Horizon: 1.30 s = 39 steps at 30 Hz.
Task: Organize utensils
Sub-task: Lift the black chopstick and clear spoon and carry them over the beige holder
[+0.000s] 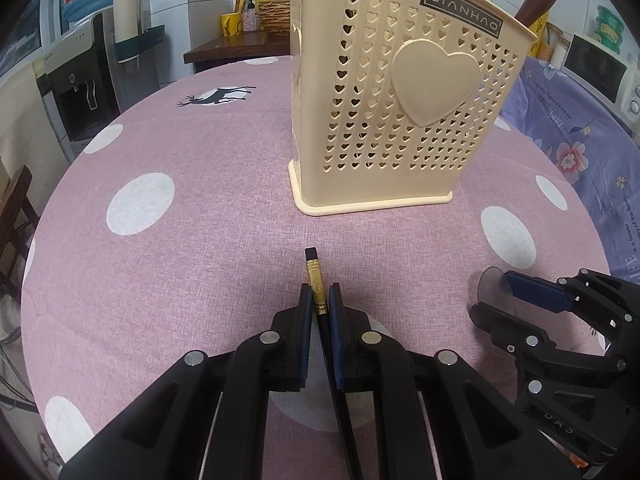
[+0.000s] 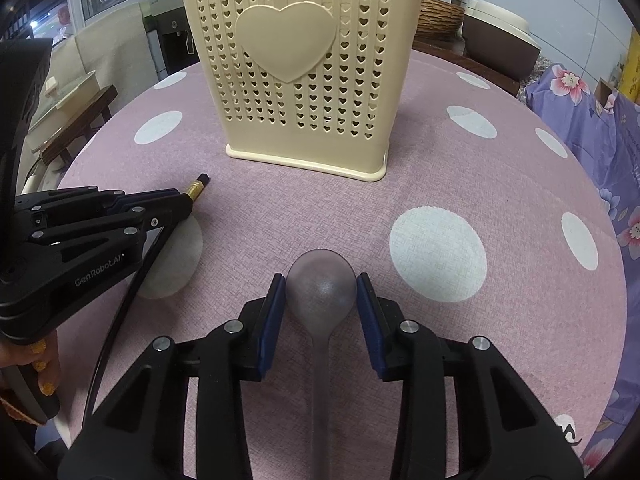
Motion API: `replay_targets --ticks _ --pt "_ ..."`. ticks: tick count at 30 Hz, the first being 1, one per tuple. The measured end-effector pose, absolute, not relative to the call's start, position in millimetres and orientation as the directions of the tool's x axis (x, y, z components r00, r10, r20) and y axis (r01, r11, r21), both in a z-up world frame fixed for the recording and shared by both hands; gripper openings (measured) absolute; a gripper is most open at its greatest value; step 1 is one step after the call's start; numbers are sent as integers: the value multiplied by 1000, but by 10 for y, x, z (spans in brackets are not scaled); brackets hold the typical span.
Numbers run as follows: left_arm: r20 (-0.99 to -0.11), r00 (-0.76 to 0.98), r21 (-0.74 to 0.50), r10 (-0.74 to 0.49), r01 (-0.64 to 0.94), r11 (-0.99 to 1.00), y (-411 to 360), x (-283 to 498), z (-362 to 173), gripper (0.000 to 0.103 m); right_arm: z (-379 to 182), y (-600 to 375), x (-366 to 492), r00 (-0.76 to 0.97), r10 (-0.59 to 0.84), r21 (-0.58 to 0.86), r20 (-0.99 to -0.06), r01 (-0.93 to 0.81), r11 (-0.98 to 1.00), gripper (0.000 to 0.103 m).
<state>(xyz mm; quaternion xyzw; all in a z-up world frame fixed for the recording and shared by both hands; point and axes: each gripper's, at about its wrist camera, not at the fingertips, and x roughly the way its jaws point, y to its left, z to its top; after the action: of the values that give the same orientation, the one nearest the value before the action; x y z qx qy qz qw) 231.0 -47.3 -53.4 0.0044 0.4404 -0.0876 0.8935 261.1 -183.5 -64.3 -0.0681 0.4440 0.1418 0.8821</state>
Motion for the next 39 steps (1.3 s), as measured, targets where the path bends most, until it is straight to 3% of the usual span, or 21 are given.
replay_targets --ticks 11,26,39 --pt "-747 621 -164 -238 175 971 -367 2297 -349 9 -350 -2020 2499 631 277 113 -725 -288 951 37" --pt "-508 798 -186 -325 267 946 -186 1877 779 8 470 -2206 2083 740 351 176 -573 -307 935 37" --pt "-482 811 -194 -332 271 943 -132 1817 857 8 558 -2175 2034 744 362 180 -561 -318 931 37"
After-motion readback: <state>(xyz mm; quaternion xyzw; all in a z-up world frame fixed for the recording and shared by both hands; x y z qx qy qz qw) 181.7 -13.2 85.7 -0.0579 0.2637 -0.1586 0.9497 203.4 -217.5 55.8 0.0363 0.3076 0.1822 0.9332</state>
